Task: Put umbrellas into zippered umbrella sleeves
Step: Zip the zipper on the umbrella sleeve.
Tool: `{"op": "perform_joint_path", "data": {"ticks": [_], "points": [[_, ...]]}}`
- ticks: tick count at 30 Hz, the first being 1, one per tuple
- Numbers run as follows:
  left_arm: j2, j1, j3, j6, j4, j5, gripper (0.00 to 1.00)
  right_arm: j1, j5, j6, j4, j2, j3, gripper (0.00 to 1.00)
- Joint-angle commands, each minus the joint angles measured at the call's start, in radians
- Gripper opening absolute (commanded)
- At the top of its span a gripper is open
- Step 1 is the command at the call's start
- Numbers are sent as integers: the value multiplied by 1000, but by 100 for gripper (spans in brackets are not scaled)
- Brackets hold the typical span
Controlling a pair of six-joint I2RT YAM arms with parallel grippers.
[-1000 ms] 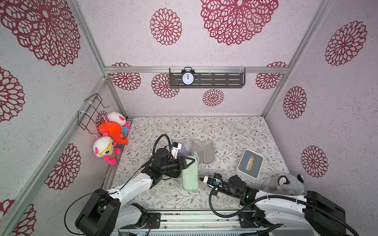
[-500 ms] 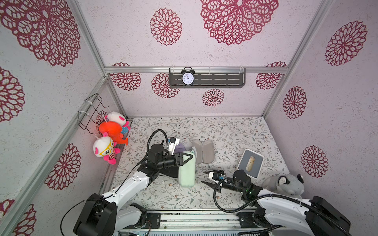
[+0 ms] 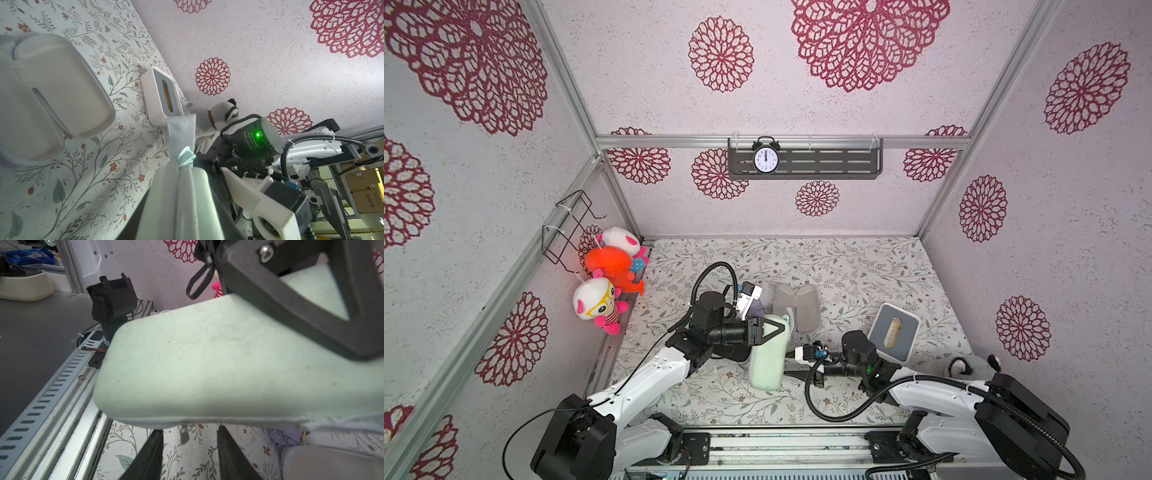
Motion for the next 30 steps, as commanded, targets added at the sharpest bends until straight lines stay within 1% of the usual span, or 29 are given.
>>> {"op": "perform_joint_path", "data": {"ticks": [1, 5, 9, 12, 13, 14, 21, 27, 30], "points": [[-16, -7, 33, 27, 15, 37, 0, -8, -83, -11, 36, 4, 28, 41], [-15, -8, 33, 33, 11, 42, 0, -14, -124, -13, 22, 21, 44, 39], [-21, -8, 32, 34, 10, 40, 0, -17, -108, -12, 35, 38, 44, 33], [-17, -9, 32, 31, 12, 37, 0, -17, -85, -17, 40, 23, 36, 26], [-15, -10, 32, 31, 13, 35, 0, -18, -82, -21, 41, 16, 30, 21], [-13, -9, 32, 30, 16, 37, 0, -17, -78, -22, 44, 9, 28, 18], [-5, -14, 35, 25, 21, 35, 0, -17, -42, -44, 34, -7, 22, 1], [11, -18, 37, 17, 25, 37, 0, -19, 18, -53, 54, -13, 18, 0], [3, -18, 27, 16, 22, 28, 0, -20, 66, -45, 101, -27, 2, 0]]}}
